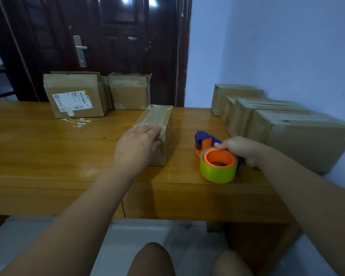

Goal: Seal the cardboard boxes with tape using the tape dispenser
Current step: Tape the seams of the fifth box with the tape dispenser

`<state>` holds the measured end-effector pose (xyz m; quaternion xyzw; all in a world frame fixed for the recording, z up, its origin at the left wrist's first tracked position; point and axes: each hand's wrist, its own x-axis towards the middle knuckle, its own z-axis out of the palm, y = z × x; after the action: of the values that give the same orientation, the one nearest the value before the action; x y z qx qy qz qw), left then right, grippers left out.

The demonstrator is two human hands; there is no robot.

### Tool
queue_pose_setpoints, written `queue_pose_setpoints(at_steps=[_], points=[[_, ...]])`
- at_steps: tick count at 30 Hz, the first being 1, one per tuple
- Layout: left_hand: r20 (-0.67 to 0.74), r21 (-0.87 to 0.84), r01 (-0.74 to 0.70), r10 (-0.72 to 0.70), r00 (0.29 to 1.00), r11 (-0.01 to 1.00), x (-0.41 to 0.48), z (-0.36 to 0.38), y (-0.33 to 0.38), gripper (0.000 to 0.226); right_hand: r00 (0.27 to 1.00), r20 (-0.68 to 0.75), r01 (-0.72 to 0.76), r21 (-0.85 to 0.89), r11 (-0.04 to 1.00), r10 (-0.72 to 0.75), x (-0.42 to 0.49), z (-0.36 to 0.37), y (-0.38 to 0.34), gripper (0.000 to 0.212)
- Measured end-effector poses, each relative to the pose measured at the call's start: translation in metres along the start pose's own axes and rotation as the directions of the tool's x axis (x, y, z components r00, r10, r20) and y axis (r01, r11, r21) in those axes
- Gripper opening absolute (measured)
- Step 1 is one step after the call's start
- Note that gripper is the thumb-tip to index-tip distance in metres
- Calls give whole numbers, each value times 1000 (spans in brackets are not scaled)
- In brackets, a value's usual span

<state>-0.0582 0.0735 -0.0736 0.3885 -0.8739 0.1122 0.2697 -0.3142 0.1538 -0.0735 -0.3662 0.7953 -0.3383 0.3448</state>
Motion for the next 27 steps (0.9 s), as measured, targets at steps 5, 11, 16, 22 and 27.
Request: queue_pose_setpoints(at_steps=[5, 11, 16, 22, 27], points=[[-114, -21, 20, -22, 993, 1000, 1, 4, 6, 28, 998, -9, 53, -204, 978, -56, 0, 11, -12, 45], [-184, 38, 37, -29, 983, 999, 4, 10, 18, 19, 789, -261, 421, -428, 800, -556, -29, 43, -44, 46], [-227, 54, 49, -35, 973, 997, 6, 22, 23, 26, 862, -142, 505, 163, 847, -486, -58, 111, -60, 53], [-149, 49, 46, -38, 988, 998, 4, 12, 18, 40, 879, -150, 477, 270, 837, -453, -56, 148, -41, 63], [-186, 34, 33, -27, 982, 999, 2, 9, 17, 39, 849, -308, 513, 284, 810, -430, -52, 133, -33, 47]])
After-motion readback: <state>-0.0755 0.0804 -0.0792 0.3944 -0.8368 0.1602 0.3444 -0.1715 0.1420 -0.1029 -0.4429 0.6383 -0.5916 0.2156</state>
